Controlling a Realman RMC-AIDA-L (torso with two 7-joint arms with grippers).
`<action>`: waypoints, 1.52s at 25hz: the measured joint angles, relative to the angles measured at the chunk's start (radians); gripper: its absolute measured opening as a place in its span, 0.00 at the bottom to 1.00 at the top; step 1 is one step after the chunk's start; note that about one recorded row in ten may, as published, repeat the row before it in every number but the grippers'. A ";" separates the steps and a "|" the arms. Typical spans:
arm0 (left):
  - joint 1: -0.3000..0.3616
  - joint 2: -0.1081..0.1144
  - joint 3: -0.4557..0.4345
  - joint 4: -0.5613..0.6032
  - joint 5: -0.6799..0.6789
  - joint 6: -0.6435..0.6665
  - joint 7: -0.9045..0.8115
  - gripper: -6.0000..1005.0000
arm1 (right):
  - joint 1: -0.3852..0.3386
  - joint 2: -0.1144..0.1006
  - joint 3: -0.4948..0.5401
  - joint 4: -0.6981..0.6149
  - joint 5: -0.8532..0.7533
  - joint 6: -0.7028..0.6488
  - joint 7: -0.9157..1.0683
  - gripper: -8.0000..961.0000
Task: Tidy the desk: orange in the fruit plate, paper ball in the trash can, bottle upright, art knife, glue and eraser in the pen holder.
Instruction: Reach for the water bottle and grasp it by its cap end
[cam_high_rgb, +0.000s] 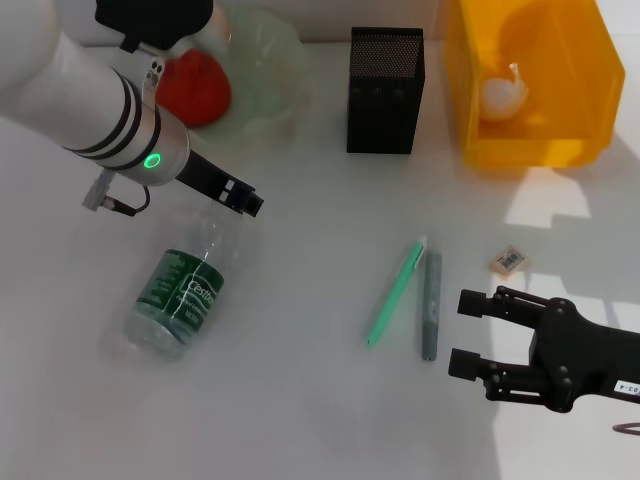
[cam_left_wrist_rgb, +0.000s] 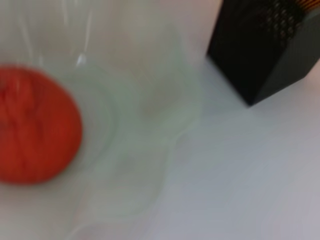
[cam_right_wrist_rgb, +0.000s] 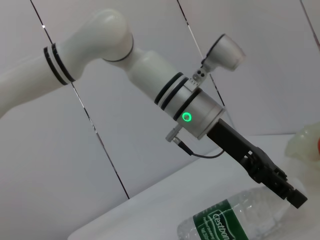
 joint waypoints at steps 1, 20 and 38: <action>0.020 0.001 0.007 0.042 -0.007 0.007 0.013 0.48 | 0.000 0.000 0.000 0.000 0.000 0.000 0.000 0.86; 0.252 0.016 -0.282 0.259 -0.516 0.151 0.477 0.11 | 0.056 0.003 0.007 0.043 0.007 -0.008 0.013 0.86; -0.021 0.001 -0.065 0.066 -0.149 0.125 0.283 0.42 | 0.015 0.001 0.009 0.073 0.004 0.023 0.011 0.86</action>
